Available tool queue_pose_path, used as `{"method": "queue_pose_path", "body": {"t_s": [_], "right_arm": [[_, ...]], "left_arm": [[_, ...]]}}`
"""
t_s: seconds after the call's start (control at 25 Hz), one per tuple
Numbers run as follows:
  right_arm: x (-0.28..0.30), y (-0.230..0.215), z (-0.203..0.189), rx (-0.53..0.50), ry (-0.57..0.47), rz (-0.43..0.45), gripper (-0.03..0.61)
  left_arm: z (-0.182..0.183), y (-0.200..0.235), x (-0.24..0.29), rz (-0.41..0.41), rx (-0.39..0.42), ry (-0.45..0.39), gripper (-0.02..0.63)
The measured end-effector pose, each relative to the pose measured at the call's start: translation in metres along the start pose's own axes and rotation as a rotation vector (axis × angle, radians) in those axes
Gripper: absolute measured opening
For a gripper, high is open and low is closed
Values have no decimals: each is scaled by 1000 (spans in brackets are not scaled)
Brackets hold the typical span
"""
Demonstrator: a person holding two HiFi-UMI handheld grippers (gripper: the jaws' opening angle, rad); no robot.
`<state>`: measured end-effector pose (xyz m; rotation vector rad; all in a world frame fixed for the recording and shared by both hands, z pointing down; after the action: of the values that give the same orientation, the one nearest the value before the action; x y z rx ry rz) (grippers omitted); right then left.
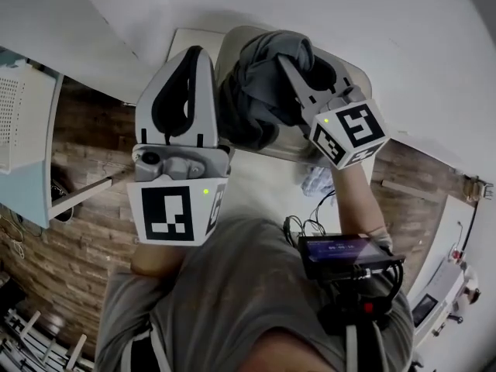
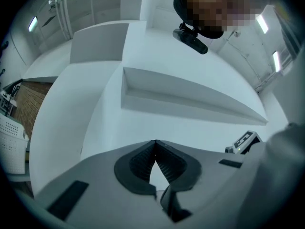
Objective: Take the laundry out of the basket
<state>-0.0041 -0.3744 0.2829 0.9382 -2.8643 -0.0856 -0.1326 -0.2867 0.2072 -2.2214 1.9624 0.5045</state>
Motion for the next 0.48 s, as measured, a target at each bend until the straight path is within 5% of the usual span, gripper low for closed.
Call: {"method": "queue_pose_path", "body": {"t_s": [0.48], "right_arm": [[-59, 3, 159, -137, -298, -97, 77]], "left_arm": [[43, -21, -39, -41, 52, -83, 8]]}}
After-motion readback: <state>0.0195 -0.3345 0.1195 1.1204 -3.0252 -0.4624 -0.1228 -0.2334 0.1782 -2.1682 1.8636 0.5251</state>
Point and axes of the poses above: the fingertips, and each gripper's own axes: x forward along the fingers, y to its left, z out of its top, the point moved 2 cm from there along -x, backward along the fingers, and after that the axes turned 7 degrees about -y, right-handed, at the moved point
